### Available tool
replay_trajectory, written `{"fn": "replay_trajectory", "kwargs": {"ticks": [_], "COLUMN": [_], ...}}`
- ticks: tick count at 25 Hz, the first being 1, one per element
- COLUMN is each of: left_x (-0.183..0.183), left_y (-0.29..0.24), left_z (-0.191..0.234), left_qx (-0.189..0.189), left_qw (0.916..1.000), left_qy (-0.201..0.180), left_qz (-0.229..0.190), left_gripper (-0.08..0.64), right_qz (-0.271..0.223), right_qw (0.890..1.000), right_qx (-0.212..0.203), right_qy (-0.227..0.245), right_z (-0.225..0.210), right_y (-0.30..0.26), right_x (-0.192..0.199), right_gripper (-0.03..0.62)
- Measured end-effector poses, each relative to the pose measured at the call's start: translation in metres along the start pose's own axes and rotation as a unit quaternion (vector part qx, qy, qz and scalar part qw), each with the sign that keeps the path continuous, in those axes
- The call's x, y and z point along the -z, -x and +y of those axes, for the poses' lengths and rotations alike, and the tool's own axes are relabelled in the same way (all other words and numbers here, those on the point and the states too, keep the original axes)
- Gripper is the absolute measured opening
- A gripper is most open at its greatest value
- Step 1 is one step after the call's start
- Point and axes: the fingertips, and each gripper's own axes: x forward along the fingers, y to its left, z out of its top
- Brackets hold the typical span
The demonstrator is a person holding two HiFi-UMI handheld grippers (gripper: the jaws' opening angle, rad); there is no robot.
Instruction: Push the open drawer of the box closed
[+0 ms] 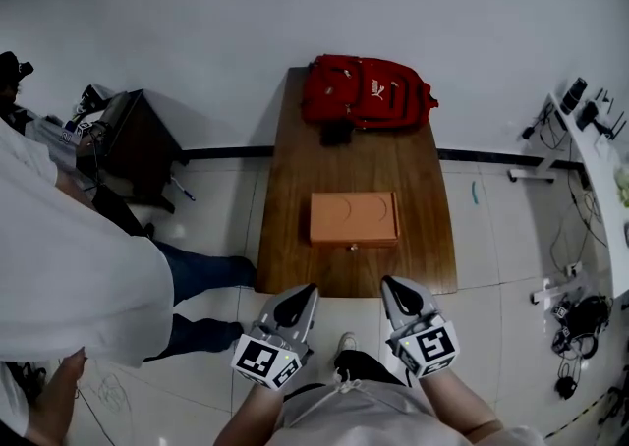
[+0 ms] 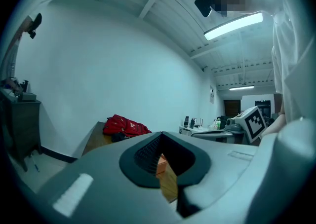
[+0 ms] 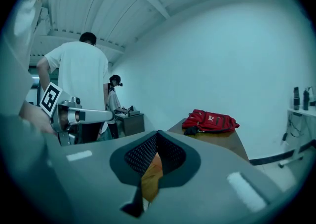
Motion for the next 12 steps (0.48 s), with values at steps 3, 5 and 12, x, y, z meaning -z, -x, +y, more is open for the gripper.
{"fn": "replay_trajectory", "kwargs": {"ticks": [3,5,12], "left_x": [0.001,0.001,0.008], "left_y": [0.028,0.054,0.162], "left_z": [-0.010,-0.019,-0.068], "left_qx": [0.008,0.011,0.028], "left_qw": [0.9999,0.9999,0.9992], "left_qy": [0.001,0.000,-0.016], "left_qz": [-0.008,-0.013,-0.023], "left_gripper": [-0.002,-0.002,-0.002], "right_qz": [-0.006,-0.010,-0.030], "right_qw": [1.000,1.000,0.999], "right_qx": [0.004,0.004,0.023], "right_qy": [0.001,0.003,-0.021], "right_z": [0.025,0.049,0.144], "right_y": [0.015,0.031,0.107], "right_x": [0.000,0.003,0.016], "right_gripper": [0.003,0.003,0.003]}}
